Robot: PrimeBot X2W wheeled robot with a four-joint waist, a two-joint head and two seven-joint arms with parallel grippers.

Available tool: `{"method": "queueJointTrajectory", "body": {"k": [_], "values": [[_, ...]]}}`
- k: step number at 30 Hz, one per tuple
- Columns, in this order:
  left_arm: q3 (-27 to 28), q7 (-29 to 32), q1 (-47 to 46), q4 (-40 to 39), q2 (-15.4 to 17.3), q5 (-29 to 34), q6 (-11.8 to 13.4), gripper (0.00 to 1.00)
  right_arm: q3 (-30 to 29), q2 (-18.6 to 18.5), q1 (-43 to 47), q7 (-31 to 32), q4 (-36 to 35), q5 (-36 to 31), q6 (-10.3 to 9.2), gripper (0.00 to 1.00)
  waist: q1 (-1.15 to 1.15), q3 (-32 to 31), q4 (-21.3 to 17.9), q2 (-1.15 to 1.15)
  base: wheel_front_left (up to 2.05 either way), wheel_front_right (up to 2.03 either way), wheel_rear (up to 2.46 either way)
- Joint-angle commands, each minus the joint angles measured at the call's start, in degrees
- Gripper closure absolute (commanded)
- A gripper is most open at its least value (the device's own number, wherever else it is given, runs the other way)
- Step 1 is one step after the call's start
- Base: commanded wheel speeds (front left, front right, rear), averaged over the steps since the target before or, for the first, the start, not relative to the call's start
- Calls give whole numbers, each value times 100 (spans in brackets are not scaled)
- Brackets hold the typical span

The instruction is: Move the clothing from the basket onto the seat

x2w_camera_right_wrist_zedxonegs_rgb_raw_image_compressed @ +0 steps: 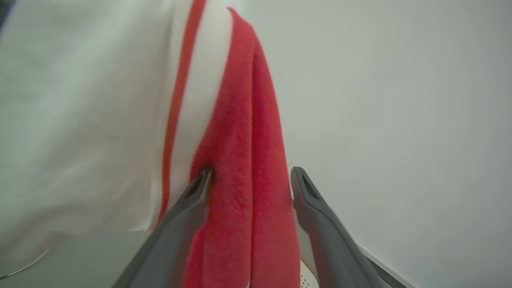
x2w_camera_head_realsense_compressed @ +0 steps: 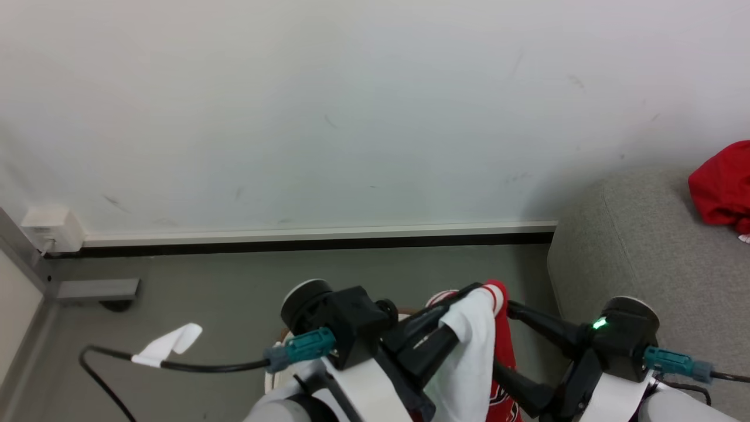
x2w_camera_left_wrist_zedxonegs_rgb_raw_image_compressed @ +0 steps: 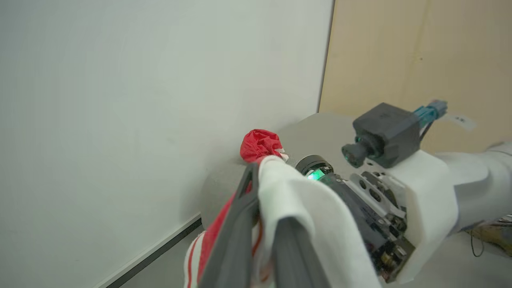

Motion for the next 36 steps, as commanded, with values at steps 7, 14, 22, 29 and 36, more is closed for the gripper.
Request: {"method": "queueJointTrajectory", "body": {"k": [7, 14, 22, 29, 36], "values": [[-257, -11, -222, -142, 138, -378, -37, 100, 607, -24, -294, -129, 24, 872, -15, 100, -1, -4, 64, 0, 0, 0, 0], [-121, -236, -64, 94, 275, -270, 79, 0, 418, -127, -269, -609, 273, 1394, -15, 100, -1, 12, 3, 0, 0, 0, 0], [-51, -818, 260, 579, 369, -41, 201, 0, -170, -432, -22, -769, 376, 1488, -14, 100, -1, 80, -411, 0, 0, 0, 0], [-436, -1633, 574, 1306, 115, 316, 257, 0, -796, -673, 270, -813, 279, 1433, -14, 100, -1, 124, -988, 0, 0, 0, 0], [-735, -2293, 655, 2118, -204, 454, 219, 0, -1349, -839, 560, -810, 183, 1385, -14, 100, -1, 159, -1499, 0, 0, 0, 0]]}}
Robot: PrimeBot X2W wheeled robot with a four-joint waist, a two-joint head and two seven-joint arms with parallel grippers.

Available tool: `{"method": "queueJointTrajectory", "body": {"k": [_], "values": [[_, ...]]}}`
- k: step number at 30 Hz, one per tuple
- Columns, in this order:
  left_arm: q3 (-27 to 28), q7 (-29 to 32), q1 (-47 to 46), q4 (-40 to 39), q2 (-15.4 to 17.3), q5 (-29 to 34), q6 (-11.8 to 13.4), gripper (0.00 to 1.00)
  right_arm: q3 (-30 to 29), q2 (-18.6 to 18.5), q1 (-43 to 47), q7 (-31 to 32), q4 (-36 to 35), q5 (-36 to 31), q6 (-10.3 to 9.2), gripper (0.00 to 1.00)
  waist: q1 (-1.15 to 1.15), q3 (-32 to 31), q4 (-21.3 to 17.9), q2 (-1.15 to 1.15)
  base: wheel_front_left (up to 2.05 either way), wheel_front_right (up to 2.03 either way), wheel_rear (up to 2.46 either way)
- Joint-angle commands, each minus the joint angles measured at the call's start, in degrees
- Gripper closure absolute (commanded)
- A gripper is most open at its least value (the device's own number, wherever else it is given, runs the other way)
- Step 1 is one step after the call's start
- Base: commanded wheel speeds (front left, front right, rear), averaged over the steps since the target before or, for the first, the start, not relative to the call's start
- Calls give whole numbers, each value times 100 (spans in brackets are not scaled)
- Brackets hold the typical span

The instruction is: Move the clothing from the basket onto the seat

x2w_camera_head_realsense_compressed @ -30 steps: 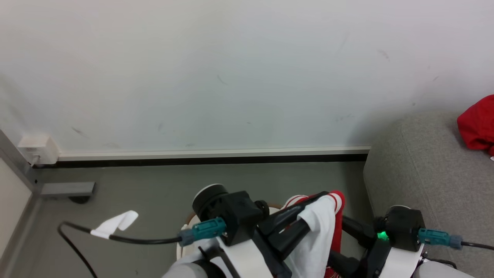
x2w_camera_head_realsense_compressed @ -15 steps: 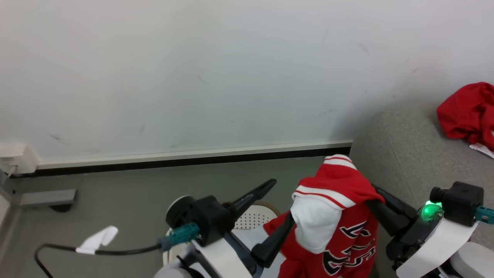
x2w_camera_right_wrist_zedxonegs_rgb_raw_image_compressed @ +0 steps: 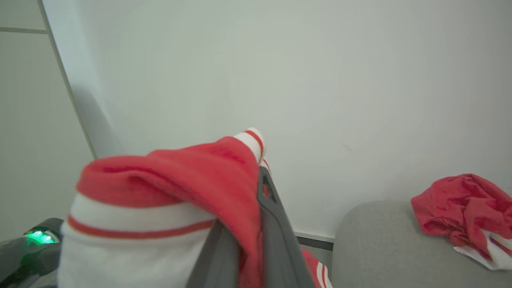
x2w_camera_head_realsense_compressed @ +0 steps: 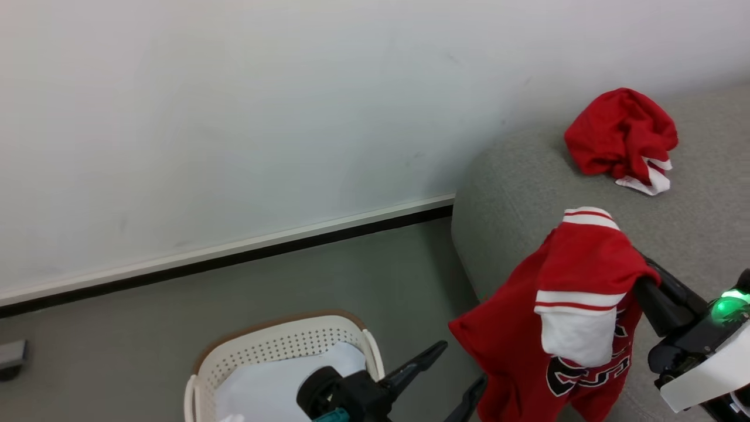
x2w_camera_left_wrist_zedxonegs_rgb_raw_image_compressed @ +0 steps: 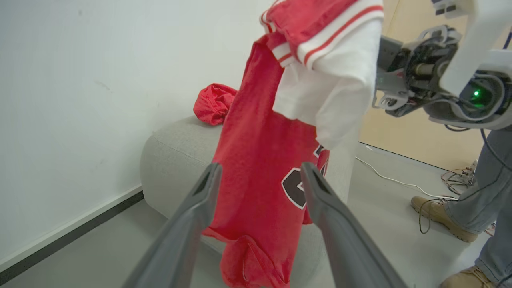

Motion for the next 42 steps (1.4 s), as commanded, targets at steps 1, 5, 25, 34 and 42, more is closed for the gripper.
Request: {"method": "queueJointTrajectory", "body": {"k": [1, 5, 25, 34, 42], "values": [[-6, -77, 25, 65, -1, 91, -18, 0, -48, -19, 79, -25, -38, -49, -13, 100, 0, 19, -160, 0, 0, 0, 0], [-49, -207, -54, 332, -94, 89, -21, 0, -253, -72, 233, -25, -123, -82, -13, 100, 0, 30, -309, 0, 0, 0, 0], [31, -200, -998, 439, -56, 312, 27, 0, -2008, 668, -584, -24, 767, -585, -13, 100, 0, 1403, 106, 0, 0, 0, 0], [131, -53, -1991, 302, -29, 696, 80, 0, -3963, 717, -2925, 293, 2002, -1215, -13, 100, 0, 3036, 721, 0, 0, 0, 0], [154, -115, -2326, 243, -63, 850, 175, 0, -5320, 57, -5130, 708, 3299, -2093, -13, 100, 0, 3770, 1197, 0, 0, 0, 0]]}}
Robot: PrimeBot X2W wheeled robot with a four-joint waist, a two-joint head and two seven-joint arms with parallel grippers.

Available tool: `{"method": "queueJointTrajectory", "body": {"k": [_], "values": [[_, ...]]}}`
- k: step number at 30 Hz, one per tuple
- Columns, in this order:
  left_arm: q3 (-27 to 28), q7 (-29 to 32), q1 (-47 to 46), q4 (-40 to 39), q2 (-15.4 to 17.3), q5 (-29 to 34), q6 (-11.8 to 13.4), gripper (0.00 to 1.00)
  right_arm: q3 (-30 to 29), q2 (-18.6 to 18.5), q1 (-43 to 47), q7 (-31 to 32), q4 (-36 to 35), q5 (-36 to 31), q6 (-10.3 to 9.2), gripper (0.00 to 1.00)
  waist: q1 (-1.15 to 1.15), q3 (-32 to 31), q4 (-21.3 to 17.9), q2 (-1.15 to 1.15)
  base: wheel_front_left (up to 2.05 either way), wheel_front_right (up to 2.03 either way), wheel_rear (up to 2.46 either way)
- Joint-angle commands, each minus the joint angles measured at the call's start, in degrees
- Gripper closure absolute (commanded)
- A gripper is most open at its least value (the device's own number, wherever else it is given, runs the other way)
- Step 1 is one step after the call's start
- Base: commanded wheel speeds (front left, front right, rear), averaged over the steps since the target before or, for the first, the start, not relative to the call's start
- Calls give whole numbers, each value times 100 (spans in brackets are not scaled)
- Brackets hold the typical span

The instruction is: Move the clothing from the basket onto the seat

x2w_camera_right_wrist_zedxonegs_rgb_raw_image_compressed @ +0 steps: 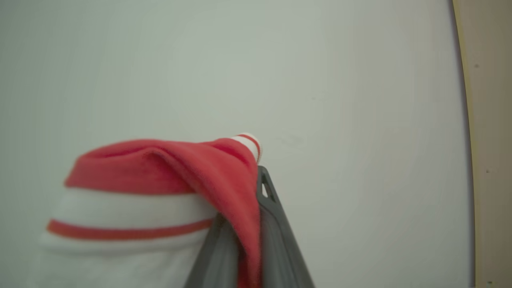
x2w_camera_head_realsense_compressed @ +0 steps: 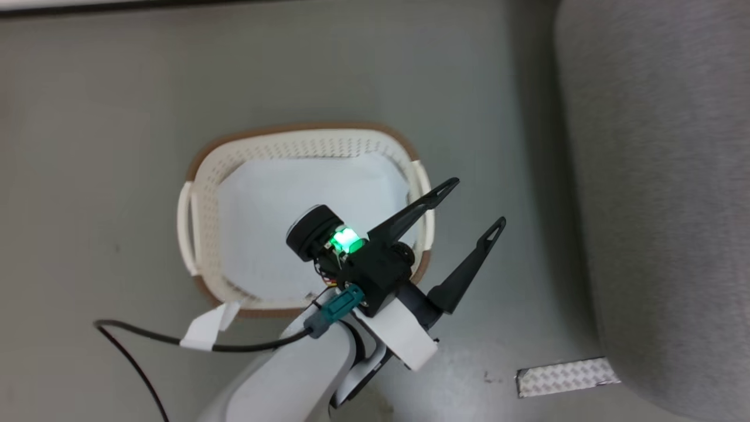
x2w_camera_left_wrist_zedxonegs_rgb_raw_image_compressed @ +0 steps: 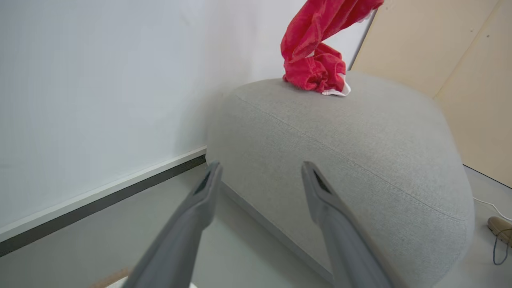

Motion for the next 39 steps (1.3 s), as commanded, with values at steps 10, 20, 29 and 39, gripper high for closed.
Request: {"method": "queueJointTrajectory", "body": {"k": [10, 20, 29, 39], "values": [[-150, 58, 49, -82, 15, 150, 136, 0, -516, 273, -148, -236, 1860, -1183, -13, 100, -2, 946, 500, 0, 0, 0, 0], [-163, 87, 214, -65, 129, 80, 258, 0, -730, 899, 559, -655, 3293, -1773, -13, 73, -2, 845, 402, 0, 0, 0, 0], [69, -184, 460, 128, 219, -180, 403, 0, -228, 1278, 1326, -783, 2863, -1723, -13, 0, -2, -18, 282, 0, 0, 0, 0], [682, -461, 1567, 249, 419, -715, 821, 0, -121, 1785, 3972, -778, 285, -1357, -13, 0, -2, -1592, 231, 0, 0, 0, 0]]}}
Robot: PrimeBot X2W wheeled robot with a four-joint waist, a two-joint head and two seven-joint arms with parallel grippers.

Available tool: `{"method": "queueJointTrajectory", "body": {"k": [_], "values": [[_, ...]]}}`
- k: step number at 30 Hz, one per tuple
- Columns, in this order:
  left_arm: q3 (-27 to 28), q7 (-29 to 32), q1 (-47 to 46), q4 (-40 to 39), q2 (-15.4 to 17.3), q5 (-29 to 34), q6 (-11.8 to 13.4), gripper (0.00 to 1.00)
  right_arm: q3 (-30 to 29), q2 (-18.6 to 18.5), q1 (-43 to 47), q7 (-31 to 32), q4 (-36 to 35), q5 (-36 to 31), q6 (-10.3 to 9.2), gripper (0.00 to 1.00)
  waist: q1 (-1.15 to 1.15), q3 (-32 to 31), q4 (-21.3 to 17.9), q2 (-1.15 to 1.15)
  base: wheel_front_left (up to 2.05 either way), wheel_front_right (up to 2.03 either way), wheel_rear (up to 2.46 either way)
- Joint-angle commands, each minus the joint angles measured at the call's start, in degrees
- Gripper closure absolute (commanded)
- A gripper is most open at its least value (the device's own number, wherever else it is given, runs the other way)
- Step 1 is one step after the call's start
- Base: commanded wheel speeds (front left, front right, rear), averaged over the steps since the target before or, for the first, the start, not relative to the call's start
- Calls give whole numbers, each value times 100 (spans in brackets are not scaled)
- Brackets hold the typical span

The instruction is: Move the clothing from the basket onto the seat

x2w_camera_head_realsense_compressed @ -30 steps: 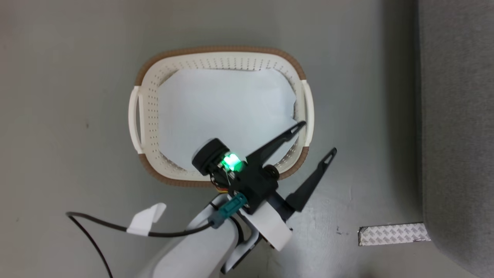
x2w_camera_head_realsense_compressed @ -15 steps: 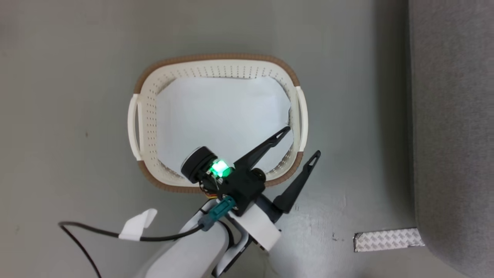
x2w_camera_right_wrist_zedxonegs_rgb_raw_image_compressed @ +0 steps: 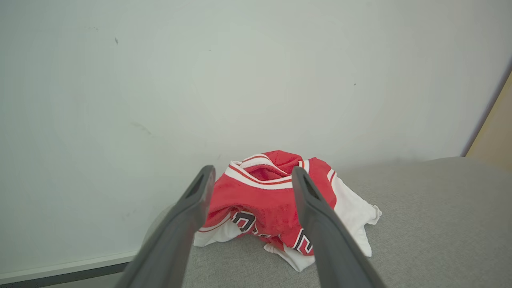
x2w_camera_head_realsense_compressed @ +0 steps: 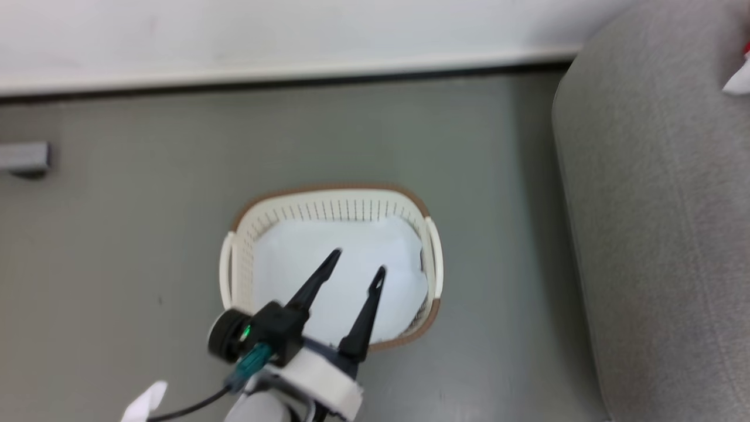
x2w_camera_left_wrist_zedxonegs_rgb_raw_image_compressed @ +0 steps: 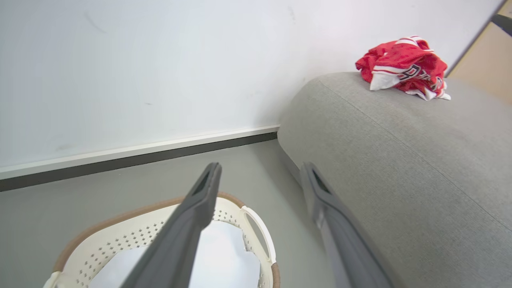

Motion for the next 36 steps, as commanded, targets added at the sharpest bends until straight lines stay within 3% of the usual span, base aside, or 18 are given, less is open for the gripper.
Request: {"method": "queueJointTrajectory", "body": {"k": [1, 9, 15, 24, 36], "values": [[140, -37, 316, -47, 61, -127, 98, 0, -16, 137, 536, -15, -394, 43, -15, 0, 1, -774, 1, 0, 0, 0, 0], [799, -51, 1373, -283, 141, -312, 314, 0, -106, 871, 2455, -6, -1921, -44, -14, 0, 1, -1753, 331, 0, 0, 0, 0], [1357, -51, 1931, -327, 110, -346, 241, 0, -76, 1593, 3621, -6, -2650, -151, -14, 0, 1, -2249, 599, 0, 0, 0, 0], [1944, -51, 2390, -28, -1, -101, 63, 0, 495, 2120, 4517, -8, -2538, -485, -14, 0, 1, -2616, 783, 0, 0, 0, 0], [2456, -51, 2620, 355, -289, 260, -273, 0, 1135, 2290, 4729, -8, -2094, -931, -14, 0, 1, -2751, 832, 0, 0, 0, 0]]}}
